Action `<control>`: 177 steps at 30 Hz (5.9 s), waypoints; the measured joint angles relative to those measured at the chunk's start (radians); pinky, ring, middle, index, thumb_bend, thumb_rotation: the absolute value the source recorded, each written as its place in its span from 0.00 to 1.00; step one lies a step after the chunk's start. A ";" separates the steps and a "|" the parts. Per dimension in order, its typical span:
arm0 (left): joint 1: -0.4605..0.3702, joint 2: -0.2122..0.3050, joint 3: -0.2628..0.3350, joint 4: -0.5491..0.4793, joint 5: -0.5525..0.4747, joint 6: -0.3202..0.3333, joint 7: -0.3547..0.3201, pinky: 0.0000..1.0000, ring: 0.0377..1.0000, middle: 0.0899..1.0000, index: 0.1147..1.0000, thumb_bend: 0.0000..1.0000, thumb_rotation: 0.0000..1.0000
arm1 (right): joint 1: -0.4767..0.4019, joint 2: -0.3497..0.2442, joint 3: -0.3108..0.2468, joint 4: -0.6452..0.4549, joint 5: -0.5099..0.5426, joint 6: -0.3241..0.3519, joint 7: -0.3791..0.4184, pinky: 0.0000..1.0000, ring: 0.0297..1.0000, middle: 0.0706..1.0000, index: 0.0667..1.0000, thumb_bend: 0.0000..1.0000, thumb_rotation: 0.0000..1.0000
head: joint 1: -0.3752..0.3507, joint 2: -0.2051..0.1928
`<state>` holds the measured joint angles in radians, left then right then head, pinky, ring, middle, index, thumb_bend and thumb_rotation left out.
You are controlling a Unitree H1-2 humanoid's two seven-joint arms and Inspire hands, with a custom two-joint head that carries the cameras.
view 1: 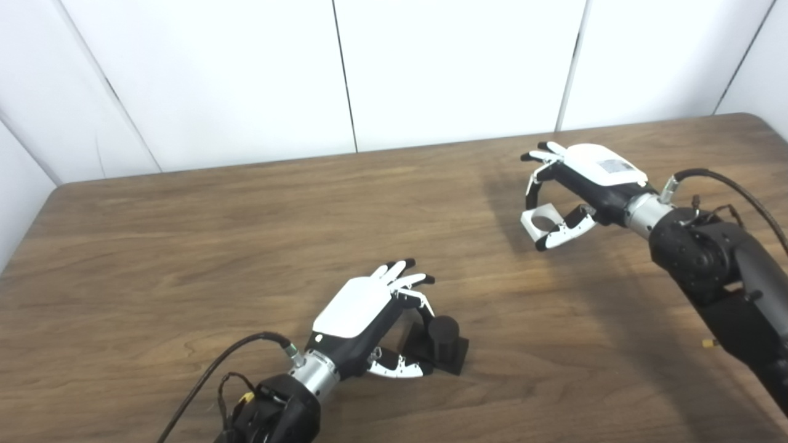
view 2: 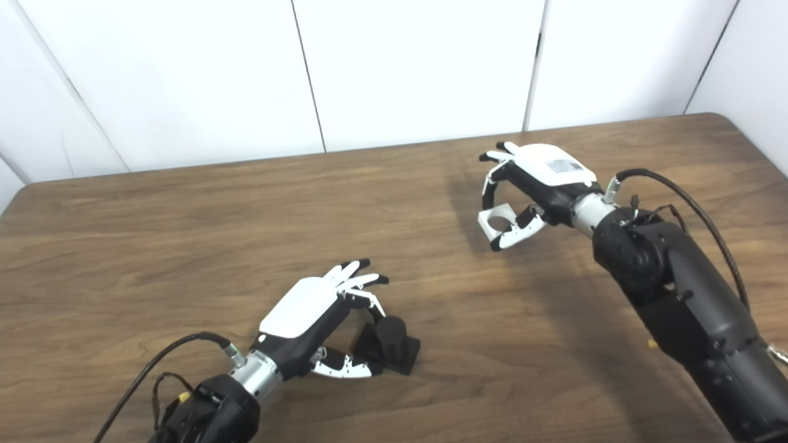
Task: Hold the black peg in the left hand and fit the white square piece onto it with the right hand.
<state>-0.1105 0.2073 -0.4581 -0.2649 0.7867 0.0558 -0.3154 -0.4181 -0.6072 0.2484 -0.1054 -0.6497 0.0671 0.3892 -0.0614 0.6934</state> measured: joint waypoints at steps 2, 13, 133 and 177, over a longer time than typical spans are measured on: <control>0.000 -0.001 0.000 0.000 0.000 0.000 0.000 1.00 1.00 0.89 0.42 0.52 0.07 | 0.016 0.000 -0.002 -0.039 0.001 0.003 0.020 0.93 1.00 0.93 0.46 0.51 0.16 | 0.000 0.000; 0.000 -0.004 0.000 0.003 0.000 0.002 0.001 1.00 1.00 0.89 0.42 0.52 0.07 | 0.046 0.001 -0.015 -0.330 0.023 0.083 0.195 0.95 1.00 0.93 0.46 0.51 0.17 | 0.005 0.000; -0.004 -0.050 -0.018 0.000 0.085 0.014 -0.007 1.00 1.00 0.89 0.43 0.52 0.08 | 0.091 0.172 0.087 -0.444 -0.011 0.051 0.381 0.95 1.00 0.93 0.46 0.51 0.16 | 0.054 0.018; -0.013 -0.058 -0.037 0.000 0.108 0.041 -0.010 1.00 1.00 0.89 0.43 0.52 0.08 | 0.112 0.182 0.118 -0.385 -0.037 0.016 0.339 1.00 1.00 0.92 0.46 0.51 0.16 | 0.049 0.031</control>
<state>-0.1233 0.1498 -0.4953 -0.2653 0.8950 0.0967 -0.3250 -0.3061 -0.4254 0.3665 -0.4901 -0.6867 0.0832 0.7285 -0.0123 0.7240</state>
